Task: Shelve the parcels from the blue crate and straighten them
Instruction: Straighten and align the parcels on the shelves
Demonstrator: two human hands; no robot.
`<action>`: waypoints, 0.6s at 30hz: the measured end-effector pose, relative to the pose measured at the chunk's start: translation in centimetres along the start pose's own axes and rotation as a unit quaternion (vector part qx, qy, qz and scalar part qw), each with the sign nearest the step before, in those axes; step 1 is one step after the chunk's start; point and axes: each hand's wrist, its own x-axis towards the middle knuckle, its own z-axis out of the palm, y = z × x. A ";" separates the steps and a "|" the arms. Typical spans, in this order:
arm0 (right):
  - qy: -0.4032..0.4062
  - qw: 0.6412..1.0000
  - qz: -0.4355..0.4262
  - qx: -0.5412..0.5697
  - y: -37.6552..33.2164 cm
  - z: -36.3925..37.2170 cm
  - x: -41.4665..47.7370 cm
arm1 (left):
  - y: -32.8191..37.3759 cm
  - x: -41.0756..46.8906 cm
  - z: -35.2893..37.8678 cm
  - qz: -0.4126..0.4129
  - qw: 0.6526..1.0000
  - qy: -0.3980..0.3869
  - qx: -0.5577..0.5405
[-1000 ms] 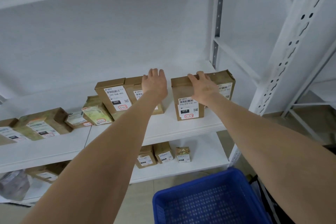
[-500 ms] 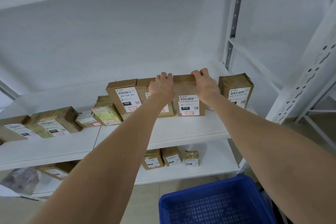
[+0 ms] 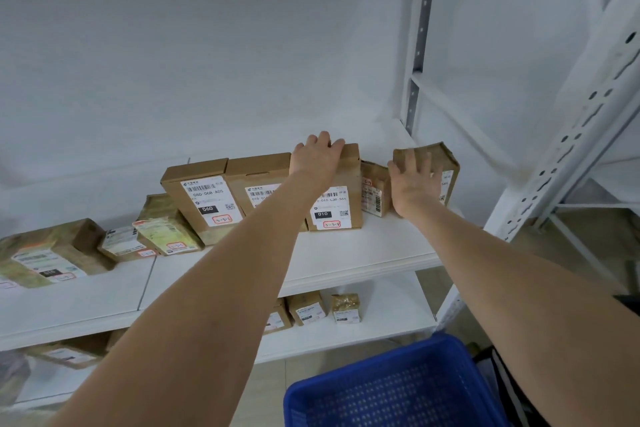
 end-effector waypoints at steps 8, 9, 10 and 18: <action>0.054 0.998 -0.026 -0.028 -0.2 -0.2 0.8 | 0.3 0.7 -0.2 -0.018 1.000 -0.007 -0.013; 0.073 0.996 -0.049 -0.031 -1.0 -0.4 1.1 | 0.3 0.7 -0.3 -0.020 1.000 -0.008 -0.013; 0.078 0.994 -0.067 -0.033 -1.8 -0.5 1.3 | 0.3 0.8 -0.4 -0.021 1.000 -0.009 -0.014; 0.044 0.994 -0.073 -0.068 -2.2 0.2 2.5 | 0.2 0.7 -0.2 -0.023 1.000 -0.003 -0.014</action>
